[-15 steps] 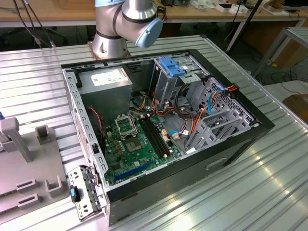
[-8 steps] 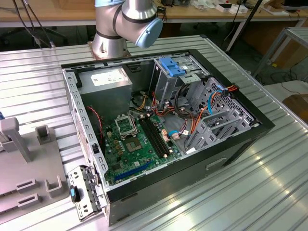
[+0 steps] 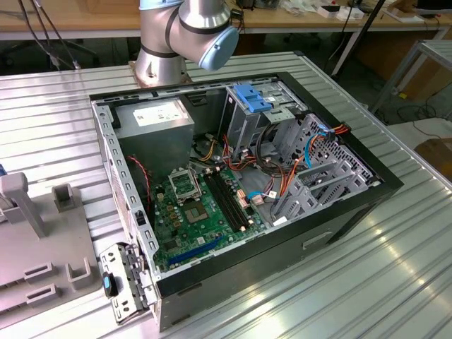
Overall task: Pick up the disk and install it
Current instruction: 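Pick up the disk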
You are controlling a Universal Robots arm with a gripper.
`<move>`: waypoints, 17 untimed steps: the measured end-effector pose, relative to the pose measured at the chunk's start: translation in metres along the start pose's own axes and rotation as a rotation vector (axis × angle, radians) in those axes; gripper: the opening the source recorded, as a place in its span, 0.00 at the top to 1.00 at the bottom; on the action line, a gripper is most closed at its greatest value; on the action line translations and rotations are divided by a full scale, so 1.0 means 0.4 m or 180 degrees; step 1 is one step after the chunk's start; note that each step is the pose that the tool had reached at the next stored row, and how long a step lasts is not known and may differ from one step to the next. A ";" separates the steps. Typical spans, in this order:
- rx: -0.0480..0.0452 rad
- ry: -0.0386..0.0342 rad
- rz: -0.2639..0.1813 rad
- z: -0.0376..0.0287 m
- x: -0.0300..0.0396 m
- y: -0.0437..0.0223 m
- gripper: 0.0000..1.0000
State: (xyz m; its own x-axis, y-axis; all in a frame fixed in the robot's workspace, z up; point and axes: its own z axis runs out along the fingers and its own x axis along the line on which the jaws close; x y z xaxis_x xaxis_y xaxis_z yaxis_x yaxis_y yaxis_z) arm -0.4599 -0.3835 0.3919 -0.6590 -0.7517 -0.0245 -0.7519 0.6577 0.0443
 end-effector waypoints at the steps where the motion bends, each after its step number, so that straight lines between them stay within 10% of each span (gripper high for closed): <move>1: -0.0002 0.0003 -0.0064 0.000 0.000 0.000 0.89; 17: -0.0031 0.0057 -0.1284 0.000 0.000 0.000 0.89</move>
State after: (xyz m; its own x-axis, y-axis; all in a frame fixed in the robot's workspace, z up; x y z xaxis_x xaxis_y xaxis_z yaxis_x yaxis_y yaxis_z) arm -0.4599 -0.3835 0.3919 -0.3105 -0.9503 -0.0244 -0.9499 0.3093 0.0443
